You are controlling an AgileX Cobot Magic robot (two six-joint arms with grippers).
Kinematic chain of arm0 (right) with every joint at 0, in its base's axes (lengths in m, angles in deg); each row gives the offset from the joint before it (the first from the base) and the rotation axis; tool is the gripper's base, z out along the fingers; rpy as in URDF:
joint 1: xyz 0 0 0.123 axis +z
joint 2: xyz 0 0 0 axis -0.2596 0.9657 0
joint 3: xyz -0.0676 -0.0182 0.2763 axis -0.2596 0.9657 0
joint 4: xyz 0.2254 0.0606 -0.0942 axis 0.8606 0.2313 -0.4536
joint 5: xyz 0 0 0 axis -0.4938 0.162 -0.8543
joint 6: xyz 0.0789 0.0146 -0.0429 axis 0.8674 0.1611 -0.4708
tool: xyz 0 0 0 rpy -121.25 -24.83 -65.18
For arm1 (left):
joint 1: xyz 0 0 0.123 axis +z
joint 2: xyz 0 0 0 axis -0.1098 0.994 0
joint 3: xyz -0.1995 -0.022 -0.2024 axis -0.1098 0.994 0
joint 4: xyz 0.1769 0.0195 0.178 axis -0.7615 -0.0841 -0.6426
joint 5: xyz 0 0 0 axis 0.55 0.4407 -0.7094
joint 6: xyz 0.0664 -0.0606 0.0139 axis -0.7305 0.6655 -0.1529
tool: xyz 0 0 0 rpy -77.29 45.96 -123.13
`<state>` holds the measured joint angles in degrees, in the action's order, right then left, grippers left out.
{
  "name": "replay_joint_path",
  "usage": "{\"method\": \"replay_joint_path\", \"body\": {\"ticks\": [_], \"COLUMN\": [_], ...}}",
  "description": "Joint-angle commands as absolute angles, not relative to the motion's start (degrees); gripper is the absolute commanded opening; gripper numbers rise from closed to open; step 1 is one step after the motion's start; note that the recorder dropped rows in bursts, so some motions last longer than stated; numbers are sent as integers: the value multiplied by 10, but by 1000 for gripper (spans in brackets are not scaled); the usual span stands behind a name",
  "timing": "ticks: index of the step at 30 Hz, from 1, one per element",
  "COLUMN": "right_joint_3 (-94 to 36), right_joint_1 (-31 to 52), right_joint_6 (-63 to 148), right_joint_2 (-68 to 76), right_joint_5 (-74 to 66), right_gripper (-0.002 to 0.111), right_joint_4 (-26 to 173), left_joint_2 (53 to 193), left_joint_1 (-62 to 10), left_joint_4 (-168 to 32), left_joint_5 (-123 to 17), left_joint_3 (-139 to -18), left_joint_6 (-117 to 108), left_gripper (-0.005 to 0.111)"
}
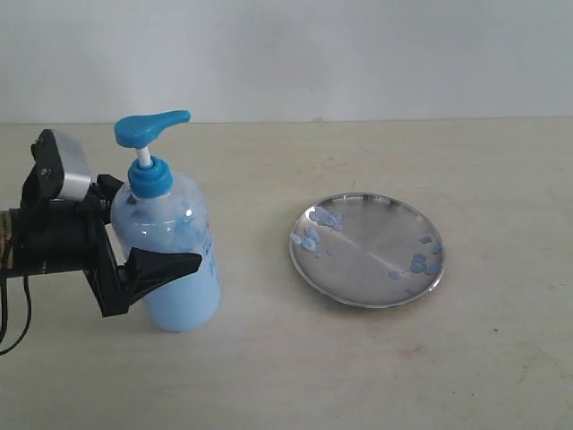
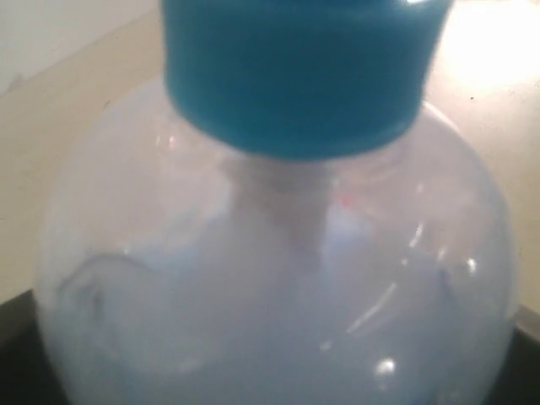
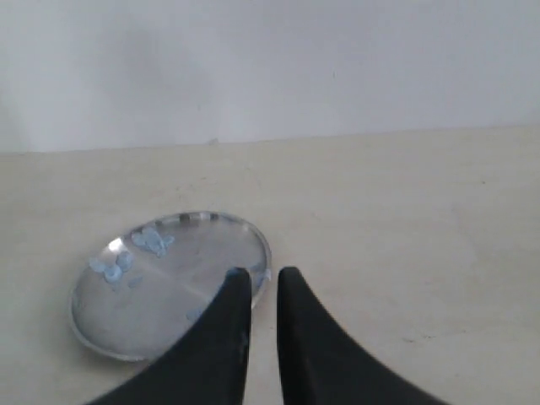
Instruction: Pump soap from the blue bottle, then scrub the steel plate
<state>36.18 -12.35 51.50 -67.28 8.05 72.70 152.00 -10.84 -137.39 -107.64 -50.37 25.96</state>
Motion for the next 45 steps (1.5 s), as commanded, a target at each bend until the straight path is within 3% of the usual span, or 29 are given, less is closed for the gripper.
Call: {"method": "replay_joint_path", "body": {"ticks": [1, 11, 18, 21, 25, 29, 37, 40, 45], "right_joint_3": [360, 360, 326, 194, -8, -149, -260, -276, -276], "right_joint_1": [-127, -127, -127, -127, -127, -127, -133, -133, -133], "right_joint_6": [570, 648, 661, 700, 861, 1043, 1064, 1071, 1046], "right_joint_2": [-673, -640, -255, -59, 86, 140, 249, 253, 255], "right_joint_5": [5, -31, -239, -267, -271, -291, -535, -505, -568], "right_gripper": [2, 2, 2, 2, 2, 2, 2, 2, 2], "right_joint_4": [745, 759, 735, 572, 327, 53, -4, -10, -51], "left_joint_2": [1542, 1597, 1630, 1637, 1637, 1637, 1637, 1637, 1637], "left_joint_1": [-110, -118, -207, -209, -209, -209, -224, -236, -236], "left_joint_4": [-1362, -1438, -1462, -1465, -1464, -1464, -1547, -1558, -1558], "left_joint_5": [-1114, -1097, -1040, -1037, -1037, -1019, -995, -996, -996], "left_joint_3": [-540, -664, -721, -721, -721, -757, -816, -816, -816], "left_joint_6": [262, 355, 407, 407, 404, 411, 488, 488, 488], "left_gripper": [4, 4, 4, 4, 4, 4, 4, 4, 4]}}
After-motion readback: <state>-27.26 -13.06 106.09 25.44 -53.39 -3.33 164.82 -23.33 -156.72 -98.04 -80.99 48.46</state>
